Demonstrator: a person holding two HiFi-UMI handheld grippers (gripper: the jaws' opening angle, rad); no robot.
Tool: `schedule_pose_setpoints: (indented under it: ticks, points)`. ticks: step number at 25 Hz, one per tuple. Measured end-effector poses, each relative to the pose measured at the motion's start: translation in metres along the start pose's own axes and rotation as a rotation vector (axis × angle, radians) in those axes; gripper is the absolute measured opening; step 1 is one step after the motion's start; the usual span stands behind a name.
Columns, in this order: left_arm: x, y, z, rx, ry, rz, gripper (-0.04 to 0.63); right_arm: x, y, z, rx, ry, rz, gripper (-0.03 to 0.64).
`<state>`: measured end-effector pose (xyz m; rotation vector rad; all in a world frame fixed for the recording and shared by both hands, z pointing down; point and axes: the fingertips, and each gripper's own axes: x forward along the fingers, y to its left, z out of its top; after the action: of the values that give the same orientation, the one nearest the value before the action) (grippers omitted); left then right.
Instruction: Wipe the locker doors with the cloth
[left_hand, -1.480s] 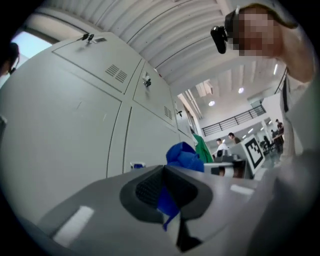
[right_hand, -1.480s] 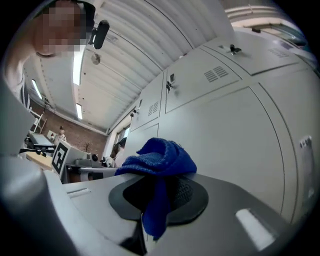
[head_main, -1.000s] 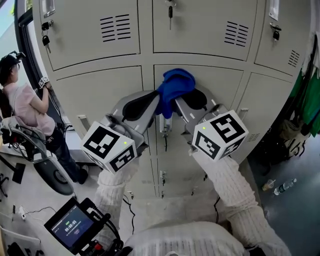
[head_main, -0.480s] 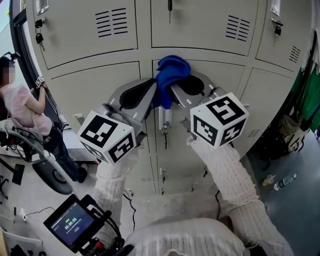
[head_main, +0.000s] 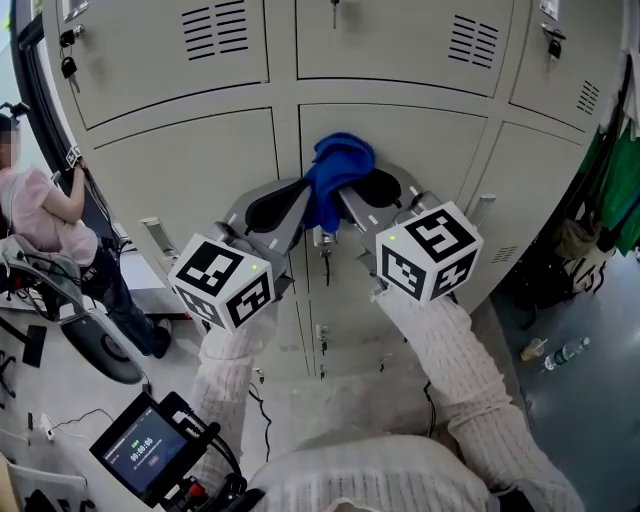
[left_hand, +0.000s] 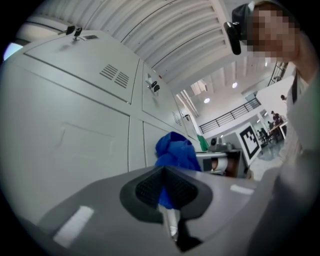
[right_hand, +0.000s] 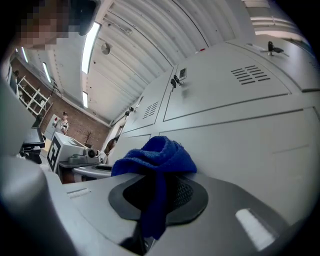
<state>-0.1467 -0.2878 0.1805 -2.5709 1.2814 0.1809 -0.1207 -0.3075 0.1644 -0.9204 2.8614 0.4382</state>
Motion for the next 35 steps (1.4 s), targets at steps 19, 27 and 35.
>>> schedule_pose_setpoints:
  ticks: [19,27,35]
  points:
    - [-0.027,-0.024,-0.137,-0.248,0.213,0.033,0.006,-0.032,0.013,-0.124,0.156,0.159,-0.017,0.048]
    - [-0.044,-0.035,-0.194,-0.339,0.305,0.06,0.006,-0.047,0.017,-0.176,0.222,0.233,-0.031,0.048]
    - [-0.046,-0.06,-0.244,-0.429,0.386,0.04,0.006,-0.06,0.027,-0.239,0.324,0.331,-0.06,0.048]
